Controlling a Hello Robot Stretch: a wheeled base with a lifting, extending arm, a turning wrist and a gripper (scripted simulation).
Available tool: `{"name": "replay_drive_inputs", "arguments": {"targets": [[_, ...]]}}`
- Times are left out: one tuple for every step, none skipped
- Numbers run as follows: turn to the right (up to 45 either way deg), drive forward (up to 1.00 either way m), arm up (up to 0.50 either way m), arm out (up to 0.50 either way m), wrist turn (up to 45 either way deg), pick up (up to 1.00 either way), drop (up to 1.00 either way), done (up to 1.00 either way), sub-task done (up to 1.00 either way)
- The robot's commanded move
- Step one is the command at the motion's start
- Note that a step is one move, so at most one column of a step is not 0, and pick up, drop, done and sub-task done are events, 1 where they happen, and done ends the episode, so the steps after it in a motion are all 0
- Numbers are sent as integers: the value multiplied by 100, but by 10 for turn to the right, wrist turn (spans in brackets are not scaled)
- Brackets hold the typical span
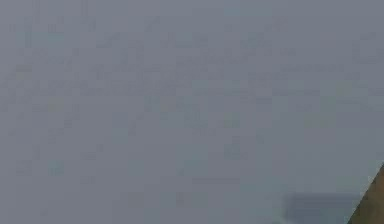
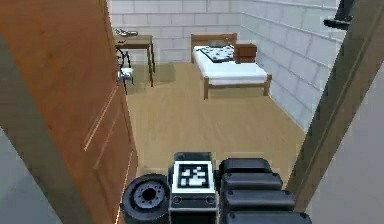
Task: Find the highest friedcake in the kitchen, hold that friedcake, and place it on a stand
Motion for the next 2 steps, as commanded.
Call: {"name": "replay_drive_inputs", "arguments": {"targets": [[450, 0, 0, 0, 0, 0, 0, 0, 0], [390, 0, 0, 0, 0, 0, 0, 0, 0]]}}
